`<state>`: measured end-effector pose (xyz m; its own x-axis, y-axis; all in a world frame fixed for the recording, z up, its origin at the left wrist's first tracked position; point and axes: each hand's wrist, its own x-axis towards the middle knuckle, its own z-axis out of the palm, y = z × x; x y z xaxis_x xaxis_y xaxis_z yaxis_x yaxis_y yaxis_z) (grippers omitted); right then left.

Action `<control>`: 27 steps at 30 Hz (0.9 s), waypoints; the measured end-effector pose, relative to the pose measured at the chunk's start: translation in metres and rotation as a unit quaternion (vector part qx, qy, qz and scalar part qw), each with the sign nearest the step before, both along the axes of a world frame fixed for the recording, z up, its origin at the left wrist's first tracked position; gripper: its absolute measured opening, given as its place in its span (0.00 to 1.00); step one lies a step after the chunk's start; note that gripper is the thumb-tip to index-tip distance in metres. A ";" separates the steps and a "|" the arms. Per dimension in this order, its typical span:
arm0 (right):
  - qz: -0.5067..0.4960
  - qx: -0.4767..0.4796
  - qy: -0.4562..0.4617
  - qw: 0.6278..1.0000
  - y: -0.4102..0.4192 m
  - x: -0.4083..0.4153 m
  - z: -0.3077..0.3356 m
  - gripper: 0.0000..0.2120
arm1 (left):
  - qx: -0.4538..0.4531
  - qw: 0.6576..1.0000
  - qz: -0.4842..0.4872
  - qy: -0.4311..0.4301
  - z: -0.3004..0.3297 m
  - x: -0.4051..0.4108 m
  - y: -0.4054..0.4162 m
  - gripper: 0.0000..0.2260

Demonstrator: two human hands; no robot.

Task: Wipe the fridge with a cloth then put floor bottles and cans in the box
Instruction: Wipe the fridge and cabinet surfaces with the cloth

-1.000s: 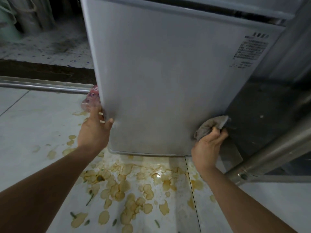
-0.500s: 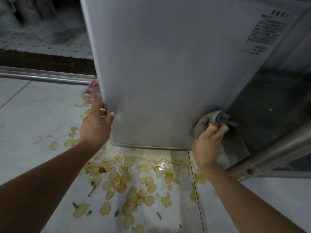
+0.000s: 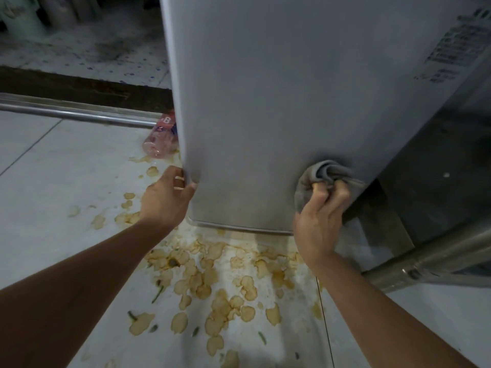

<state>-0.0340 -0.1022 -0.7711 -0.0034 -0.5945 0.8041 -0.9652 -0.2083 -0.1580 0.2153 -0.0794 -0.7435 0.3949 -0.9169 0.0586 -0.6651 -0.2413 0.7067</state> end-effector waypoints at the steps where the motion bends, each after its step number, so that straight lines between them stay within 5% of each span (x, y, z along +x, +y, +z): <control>1: 0.021 -0.003 0.051 0.998 0.002 -0.003 -0.010 0.17 | -0.004 1.000 0.007 -0.004 -0.002 0.000 -0.001 0.09; 4: 0.077 0.034 0.185 0.979 0.007 -0.010 -0.030 0.17 | -0.012 1.000 0.018 -0.007 -0.006 -0.001 -0.003 0.10; 8: 0.125 0.126 0.225 0.958 0.017 -0.006 -0.027 0.18 | -0.013 1.000 0.011 0.004 -0.006 0.001 -0.003 0.09; 13: 0.127 0.133 -0.005 0.983 0.006 0.023 0.015 0.12 | -0.005 1.000 -0.016 0.024 -0.006 0.010 -0.004 0.07; 17: 0.120 -0.014 0.163 0.979 0.001 0.044 -0.008 0.17 | -0.006 0.998 -0.038 0.041 -0.008 0.014 -0.003 0.11; 21: 0.179 0.110 0.399 0.893 0.008 0.043 -0.032 0.25 | -0.015 0.997 -0.060 0.048 -0.008 0.018 -0.001 0.15; 27: 0.195 -0.024 0.207 0.958 -0.001 0.063 0.002 0.17 | 0.008 0.986 -0.092 0.135 -0.014 0.028 0.001 0.20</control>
